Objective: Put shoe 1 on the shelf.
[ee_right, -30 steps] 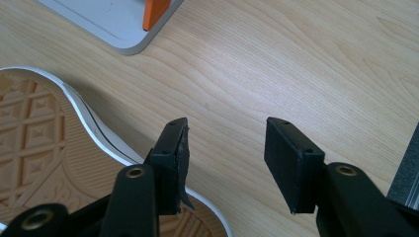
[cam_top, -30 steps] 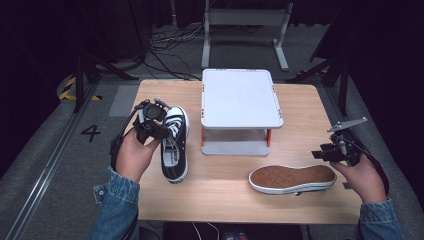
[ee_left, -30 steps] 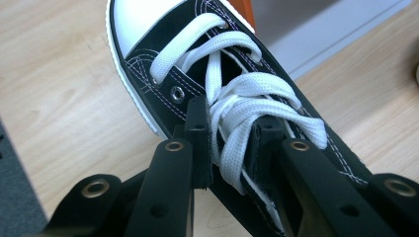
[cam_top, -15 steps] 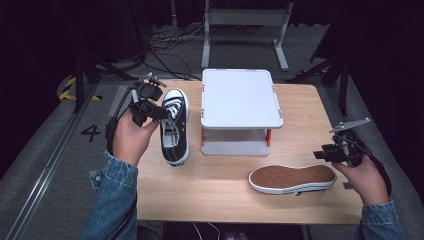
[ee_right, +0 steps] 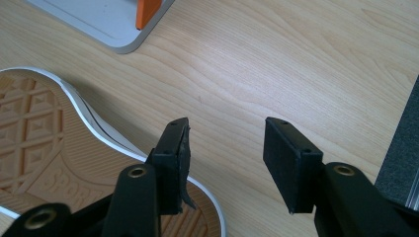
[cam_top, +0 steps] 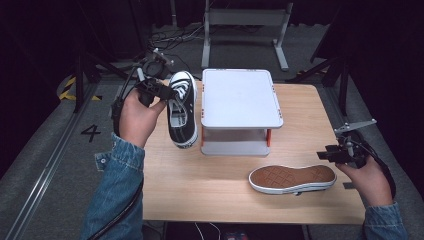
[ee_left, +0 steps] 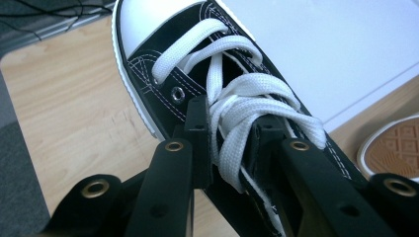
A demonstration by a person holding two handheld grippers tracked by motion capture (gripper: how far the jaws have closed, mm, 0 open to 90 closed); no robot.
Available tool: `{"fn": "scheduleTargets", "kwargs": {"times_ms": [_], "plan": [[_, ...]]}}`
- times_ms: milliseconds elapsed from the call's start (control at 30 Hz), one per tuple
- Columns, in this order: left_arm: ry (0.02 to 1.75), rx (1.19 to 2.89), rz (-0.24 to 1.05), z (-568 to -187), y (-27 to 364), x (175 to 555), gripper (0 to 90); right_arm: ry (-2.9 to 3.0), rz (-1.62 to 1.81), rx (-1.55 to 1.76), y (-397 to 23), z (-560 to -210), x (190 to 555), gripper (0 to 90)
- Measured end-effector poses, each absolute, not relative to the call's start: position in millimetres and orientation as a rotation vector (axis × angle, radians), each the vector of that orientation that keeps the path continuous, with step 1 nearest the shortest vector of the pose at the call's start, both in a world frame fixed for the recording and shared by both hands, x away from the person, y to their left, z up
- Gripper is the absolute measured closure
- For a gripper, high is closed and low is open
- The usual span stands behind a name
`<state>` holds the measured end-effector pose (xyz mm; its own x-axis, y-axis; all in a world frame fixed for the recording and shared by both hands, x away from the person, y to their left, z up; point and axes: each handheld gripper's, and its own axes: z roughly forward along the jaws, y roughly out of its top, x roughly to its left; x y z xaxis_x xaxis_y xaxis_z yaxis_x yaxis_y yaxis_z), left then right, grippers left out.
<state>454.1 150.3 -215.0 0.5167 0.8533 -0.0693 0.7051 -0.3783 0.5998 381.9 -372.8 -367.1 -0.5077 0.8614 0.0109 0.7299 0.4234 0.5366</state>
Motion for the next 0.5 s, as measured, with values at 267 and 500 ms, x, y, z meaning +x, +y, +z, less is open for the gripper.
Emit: {"fn": "scheduleTargets", "kwargs": {"times_ms": [267, 500], "plan": [[1.240, 2.229, 0.368, -203, 112, 480, 76.0, 2.410, 0.721, 1.386, -376, -365, 379, 53.7], [1.199, 2.237, 0.398, -202, 76, 506, 76.0, 2.417, 0.738, 1.388, -377, -365, 380, 53.8]]}}
